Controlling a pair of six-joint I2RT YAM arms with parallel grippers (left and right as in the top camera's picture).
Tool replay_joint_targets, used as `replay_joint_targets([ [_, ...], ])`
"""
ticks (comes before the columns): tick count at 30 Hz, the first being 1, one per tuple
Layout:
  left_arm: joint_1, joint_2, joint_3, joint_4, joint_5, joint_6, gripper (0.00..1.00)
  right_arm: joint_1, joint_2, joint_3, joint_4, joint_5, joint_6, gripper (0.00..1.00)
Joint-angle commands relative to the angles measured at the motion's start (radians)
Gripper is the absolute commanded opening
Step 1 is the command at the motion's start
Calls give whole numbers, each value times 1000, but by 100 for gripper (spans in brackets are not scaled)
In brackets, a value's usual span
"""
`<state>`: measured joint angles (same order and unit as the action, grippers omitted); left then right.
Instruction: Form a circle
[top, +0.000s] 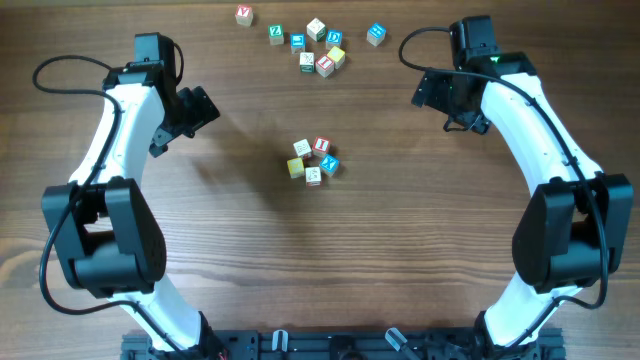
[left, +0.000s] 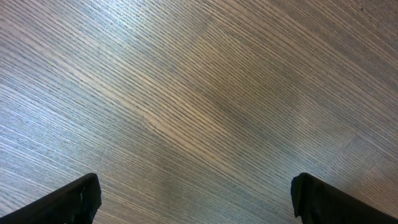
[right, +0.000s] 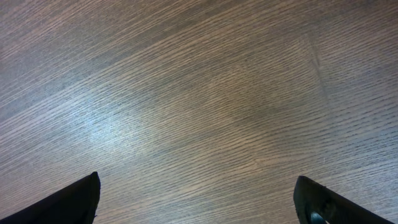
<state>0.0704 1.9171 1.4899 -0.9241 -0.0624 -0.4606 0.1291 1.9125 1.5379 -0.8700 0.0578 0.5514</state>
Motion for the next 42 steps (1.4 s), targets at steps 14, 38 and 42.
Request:
replay_joint_targets([
  [14,0,12,2,-1,-10,1,100,2,2,8,3,22,-1,100],
  [38,0,12,2,-1,-10,1,100,2,2,8,100,22,-1,100],
  [42,0,12,2,-1,-10,1,100,2,2,8,100,22,-1,100],
])
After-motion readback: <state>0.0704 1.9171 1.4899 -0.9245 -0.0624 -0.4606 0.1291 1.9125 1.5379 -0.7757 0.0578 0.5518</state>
